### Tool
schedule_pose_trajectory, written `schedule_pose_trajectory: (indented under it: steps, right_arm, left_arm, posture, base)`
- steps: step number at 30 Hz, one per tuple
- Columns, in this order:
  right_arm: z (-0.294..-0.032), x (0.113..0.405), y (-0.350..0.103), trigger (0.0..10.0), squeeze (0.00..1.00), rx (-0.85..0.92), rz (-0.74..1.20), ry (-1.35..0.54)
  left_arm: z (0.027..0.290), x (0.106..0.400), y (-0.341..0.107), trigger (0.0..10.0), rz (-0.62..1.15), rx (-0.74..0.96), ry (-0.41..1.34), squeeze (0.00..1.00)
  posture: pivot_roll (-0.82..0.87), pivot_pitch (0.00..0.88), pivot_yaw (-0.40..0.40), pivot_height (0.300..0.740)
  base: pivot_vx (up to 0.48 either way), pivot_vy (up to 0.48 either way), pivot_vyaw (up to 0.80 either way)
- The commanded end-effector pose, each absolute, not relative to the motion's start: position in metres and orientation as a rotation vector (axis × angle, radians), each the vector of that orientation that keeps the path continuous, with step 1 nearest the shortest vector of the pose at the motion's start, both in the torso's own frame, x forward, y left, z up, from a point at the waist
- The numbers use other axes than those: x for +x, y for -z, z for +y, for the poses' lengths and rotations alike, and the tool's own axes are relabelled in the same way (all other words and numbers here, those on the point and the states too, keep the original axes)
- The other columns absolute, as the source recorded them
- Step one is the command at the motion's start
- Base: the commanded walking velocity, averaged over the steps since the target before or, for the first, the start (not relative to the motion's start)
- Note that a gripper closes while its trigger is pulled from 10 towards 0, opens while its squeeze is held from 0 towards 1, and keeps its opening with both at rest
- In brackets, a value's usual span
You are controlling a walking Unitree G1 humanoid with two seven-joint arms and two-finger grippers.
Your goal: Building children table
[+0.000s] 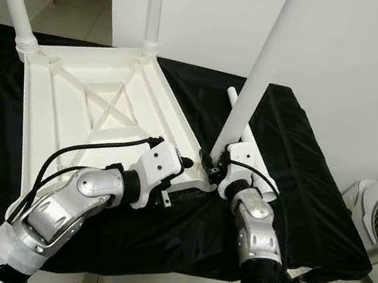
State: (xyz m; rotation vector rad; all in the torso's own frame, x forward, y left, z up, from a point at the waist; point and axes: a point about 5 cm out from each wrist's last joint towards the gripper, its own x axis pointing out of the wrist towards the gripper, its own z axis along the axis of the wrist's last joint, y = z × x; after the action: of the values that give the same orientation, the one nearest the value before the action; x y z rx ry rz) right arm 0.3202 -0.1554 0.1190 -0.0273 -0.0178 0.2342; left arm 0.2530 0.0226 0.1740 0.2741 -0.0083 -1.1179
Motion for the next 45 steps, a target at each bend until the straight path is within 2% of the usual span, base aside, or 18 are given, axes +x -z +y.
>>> schedule_pose_trajectory:
  steps: [1,4,7,15,16,24,25,30,34,40,41,42,43,44,45]
  right_arm:
    - [-0.173,0.316,-0.102,10.0,0.00,-0.035,0.069,-0.109]
    - [-0.170,0.315,-0.103,10.0,0.00,-0.015,0.063,-0.030]
    - [-0.156,0.314,-0.107,10.0,0.00,0.042,0.046,0.076]
    - [-0.142,0.316,-0.109,10.0,0.00,0.073,0.038,0.058]
    - [-0.139,0.317,-0.112,10.0,1.00,0.082,0.026,0.053]
    - [-0.139,0.315,-0.125,10.0,1.00,0.089,-0.062,0.025]
    - [-0.139,0.313,-0.128,10.0,0.00,0.079,-0.080,0.023]
    - [-0.139,0.306,-0.130,10.0,0.00,0.072,-0.102,0.007]
    - [-0.141,0.280,-0.128,10.0,0.00,0.066,-0.135,-0.038]
    - [-0.148,0.260,-0.130,10.0,0.00,0.059,-0.135,-0.059]
    - [-0.150,0.254,-0.131,7.0,0.00,0.058,-0.137,-0.060]
    - [-0.153,0.250,-0.132,1.9,0.00,0.061,-0.139,-0.056]
    - [-0.153,0.250,-0.132,1.9,0.00,0.061,-0.139,-0.056]
    - [-0.154,0.247,-0.133,0.0,0.00,0.067,-0.143,-0.060]
    - [-0.155,0.244,-0.134,0.0,0.00,0.069,-0.146,-0.064]
  left_arm:
    - [0.020,0.250,-0.172,10.0,0.006,0.273,1.143,0.00]
    - [0.020,0.250,-0.171,10.0,0.010,0.273,1.145,0.00]
    - [0.020,0.252,-0.171,10.0,0.015,0.274,1.128,0.00]
    - [0.021,0.254,-0.171,10.0,0.018,0.272,1.111,0.00]
    - [0.021,0.255,-0.171,10.0,0.019,0.271,1.105,0.00]
    - [0.024,0.257,-0.171,10.0,0.025,0.269,1.082,0.00]
    - [0.024,0.257,-0.171,10.0,0.026,0.270,1.080,0.00]
    - [0.025,0.258,-0.170,10.0,0.028,0.274,1.074,0.00]
    - [0.027,0.257,-0.170,10.0,0.030,0.277,1.066,0.00]
    - [0.028,0.256,-0.170,10.0,0.033,0.276,1.067,0.00]
    - [0.029,0.256,-0.170,10.0,0.034,0.276,1.067,0.00]
    - [0.029,0.256,-0.170,10.0,0.035,0.276,1.068,0.00]
    - [0.029,0.256,-0.170,10.0,0.035,0.276,1.068,0.00]
    - [0.029,0.255,-0.170,10.0,0.037,0.276,1.070,0.00]
    - [0.029,0.255,-0.170,10.0,0.037,0.276,1.072,0.00]
  posture:
    - [0.09,0.000,-0.069,0.740]
    - [0.08,0.000,-0.067,0.740]
    - [0.09,0.000,-0.064,0.740]
    - [0.09,0.000,-0.061,0.740]
    - [0.09,0.000,-0.062,0.740]
    - [0.09,0.000,-0.061,0.740]
    - [0.09,0.000,-0.061,0.740]
    - [0.09,0.000,-0.058,0.740]
    - [0.09,0.005,-0.059,0.740]
    - [0.08,0.011,-0.056,0.740]
    - [0.08,0.013,-0.053,0.740]
    - [0.08,0.013,-0.051,0.740]
    - [0.08,0.013,-0.051,0.740]
    - [0.08,0.015,-0.049,0.740]
    - [0.07,0.015,-0.045,0.740]
  base:
    - [0.000,0.000,0.00]
    - [0.000,0.000,0.00]
    - [0.000,0.000,0.00]
    - [0.000,0.000,0.00]
    - [0.000,0.000,0.00]
    - [0.000,0.000,0.00]
    - [0.000,0.000,0.00]
    - [0.000,0.000,0.00]
    - [0.000,0.000,0.00]
    - [0.000,0.000,0.00]
    - [0.000,0.000,0.00]
    - [0.000,0.000,0.00]
    - [0.000,0.000,0.00]
    - [0.000,0.000,0.00]
    - [0.000,0.000,0.00]
